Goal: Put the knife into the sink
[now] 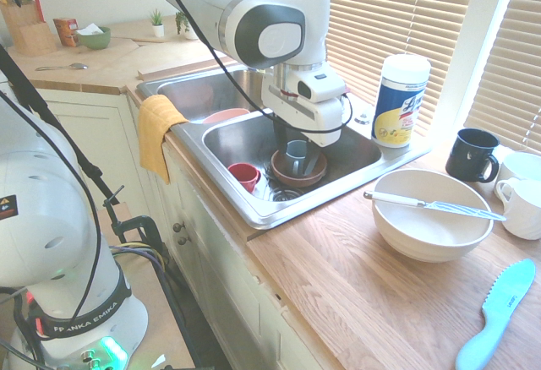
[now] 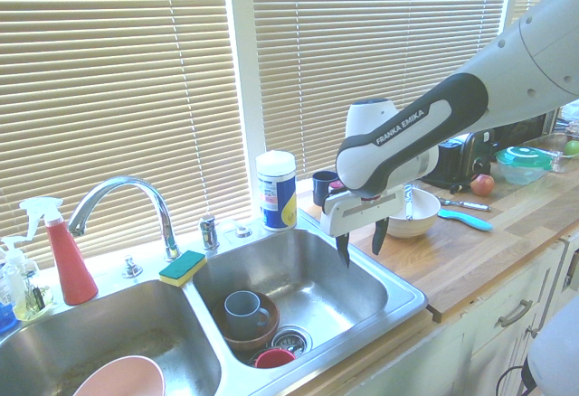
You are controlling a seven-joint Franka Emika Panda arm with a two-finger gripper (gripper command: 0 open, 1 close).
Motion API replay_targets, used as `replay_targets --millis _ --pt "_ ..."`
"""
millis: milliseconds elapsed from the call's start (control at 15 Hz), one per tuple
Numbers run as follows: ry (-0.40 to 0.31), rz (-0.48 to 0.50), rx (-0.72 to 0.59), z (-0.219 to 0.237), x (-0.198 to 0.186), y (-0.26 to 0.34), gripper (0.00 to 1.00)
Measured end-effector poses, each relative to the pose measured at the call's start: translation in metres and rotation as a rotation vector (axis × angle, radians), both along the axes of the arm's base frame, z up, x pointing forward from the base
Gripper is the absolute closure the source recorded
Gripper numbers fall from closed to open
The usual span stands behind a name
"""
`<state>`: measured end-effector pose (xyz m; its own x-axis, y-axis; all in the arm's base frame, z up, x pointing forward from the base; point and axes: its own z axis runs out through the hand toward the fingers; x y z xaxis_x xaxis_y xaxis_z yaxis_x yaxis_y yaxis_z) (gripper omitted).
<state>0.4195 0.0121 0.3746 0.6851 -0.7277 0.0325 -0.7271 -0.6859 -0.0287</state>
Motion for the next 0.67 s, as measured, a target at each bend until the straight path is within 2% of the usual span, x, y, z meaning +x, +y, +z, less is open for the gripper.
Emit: replay_targets --millis 200,333,467,667 --pt "-0.005 -0.003 0.000 0.002 0.001 0.000 0.00" --pt "-0.045 -0.049 -0.014 0.018 0.008 -0.003 0.00" --pt "-0.095 -0.151 -0.045 0.043 0.014 -0.025 0.00" --pt "-0.124 -0.329 -0.104 0.071 0.016 -0.080 0.00"
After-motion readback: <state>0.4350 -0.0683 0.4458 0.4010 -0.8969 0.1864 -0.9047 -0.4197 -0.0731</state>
